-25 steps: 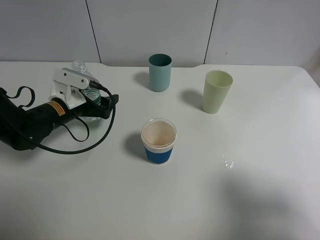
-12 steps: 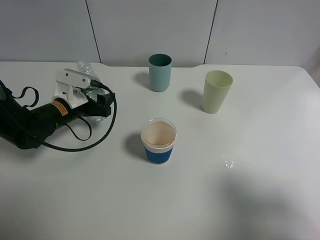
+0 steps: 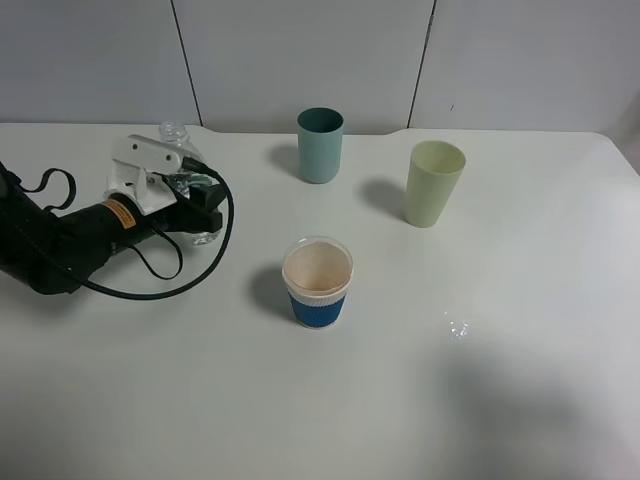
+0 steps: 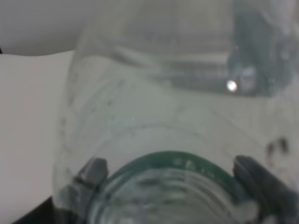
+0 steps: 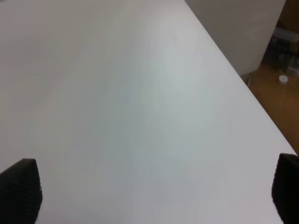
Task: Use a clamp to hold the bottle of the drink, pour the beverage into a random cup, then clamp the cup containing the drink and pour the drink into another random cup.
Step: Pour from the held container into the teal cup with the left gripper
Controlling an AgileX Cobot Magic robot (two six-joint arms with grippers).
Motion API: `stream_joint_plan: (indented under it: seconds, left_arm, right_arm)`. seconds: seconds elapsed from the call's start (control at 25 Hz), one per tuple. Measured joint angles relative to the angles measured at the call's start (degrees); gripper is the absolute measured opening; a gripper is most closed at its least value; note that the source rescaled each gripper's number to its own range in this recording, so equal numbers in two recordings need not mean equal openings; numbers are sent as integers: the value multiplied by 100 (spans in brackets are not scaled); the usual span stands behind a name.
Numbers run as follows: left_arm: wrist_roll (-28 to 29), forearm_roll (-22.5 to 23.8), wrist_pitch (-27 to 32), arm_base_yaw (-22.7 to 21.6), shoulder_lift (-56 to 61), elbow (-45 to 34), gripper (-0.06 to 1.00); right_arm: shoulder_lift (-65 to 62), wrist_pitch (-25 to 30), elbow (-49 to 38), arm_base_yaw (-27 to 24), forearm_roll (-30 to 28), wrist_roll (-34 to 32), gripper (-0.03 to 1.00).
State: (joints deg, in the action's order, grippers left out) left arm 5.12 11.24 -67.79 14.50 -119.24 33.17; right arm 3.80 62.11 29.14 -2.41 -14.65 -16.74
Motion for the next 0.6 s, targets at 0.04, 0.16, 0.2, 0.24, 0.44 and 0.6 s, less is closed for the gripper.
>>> stream_joint_plan:
  seconds: [0.04, 0.16, 0.2, 0.24, 0.44, 0.6]
  left_arm:
    - [0, 0, 0, 0, 0, 0, 7]
    - [0, -62, 429, 0, 266, -5, 7]
    - [0, -134, 837, 0, 525, -11, 7]
    - [0, -166, 1005, 0, 651, -11, 7]
    - [-10, -237, 1386, 0, 1078, -14, 7]
    - [-168, -493, 1789, 28, 1395, -17, 7]
  right_arm:
    - [0, 0, 0, 0, 0, 0, 95]
    - [0, 0, 0, 0, 0, 0, 95]
    - [0, 0, 0, 0, 0, 0, 95]
    - [0, 0, 0, 0, 0, 0, 95]
    - [0, 0, 0, 0, 0, 0, 95]
    - [0, 0, 0, 0, 0, 0, 95]
